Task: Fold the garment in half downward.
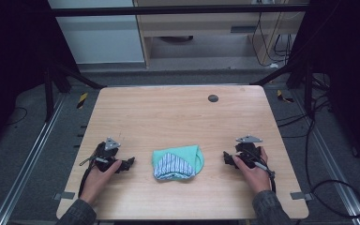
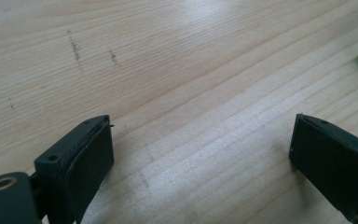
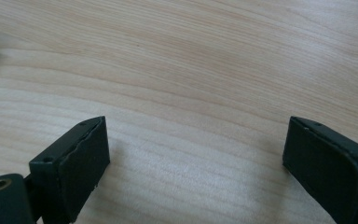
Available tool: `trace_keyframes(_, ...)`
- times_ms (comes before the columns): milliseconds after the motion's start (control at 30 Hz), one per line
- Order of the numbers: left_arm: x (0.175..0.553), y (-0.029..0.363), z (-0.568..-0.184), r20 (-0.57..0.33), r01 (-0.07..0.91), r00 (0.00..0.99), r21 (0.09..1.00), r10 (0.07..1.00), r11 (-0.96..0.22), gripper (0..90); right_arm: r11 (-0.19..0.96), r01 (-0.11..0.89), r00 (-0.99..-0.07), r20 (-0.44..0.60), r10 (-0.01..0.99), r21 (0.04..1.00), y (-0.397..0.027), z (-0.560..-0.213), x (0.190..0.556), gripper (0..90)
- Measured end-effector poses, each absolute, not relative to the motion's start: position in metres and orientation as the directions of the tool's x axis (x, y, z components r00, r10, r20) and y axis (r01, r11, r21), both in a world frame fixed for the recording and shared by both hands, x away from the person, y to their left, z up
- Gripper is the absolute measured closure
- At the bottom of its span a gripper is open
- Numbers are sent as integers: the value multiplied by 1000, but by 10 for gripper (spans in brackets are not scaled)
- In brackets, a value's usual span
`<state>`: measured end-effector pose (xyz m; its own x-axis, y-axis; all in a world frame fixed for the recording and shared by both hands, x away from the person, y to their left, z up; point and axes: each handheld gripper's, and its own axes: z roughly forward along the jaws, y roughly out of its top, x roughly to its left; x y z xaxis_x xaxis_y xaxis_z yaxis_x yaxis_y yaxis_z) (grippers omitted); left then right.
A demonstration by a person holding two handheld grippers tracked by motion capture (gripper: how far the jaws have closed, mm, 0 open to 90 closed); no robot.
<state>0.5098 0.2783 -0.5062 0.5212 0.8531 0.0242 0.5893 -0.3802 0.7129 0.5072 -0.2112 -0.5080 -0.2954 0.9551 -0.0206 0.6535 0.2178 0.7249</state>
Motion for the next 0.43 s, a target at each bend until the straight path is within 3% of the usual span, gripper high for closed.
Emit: trace_keyframes(433,513,280,-508,24,602,493,712,869,-362,0,109,677,-155,-4,988,728,-197,-512,513,21)
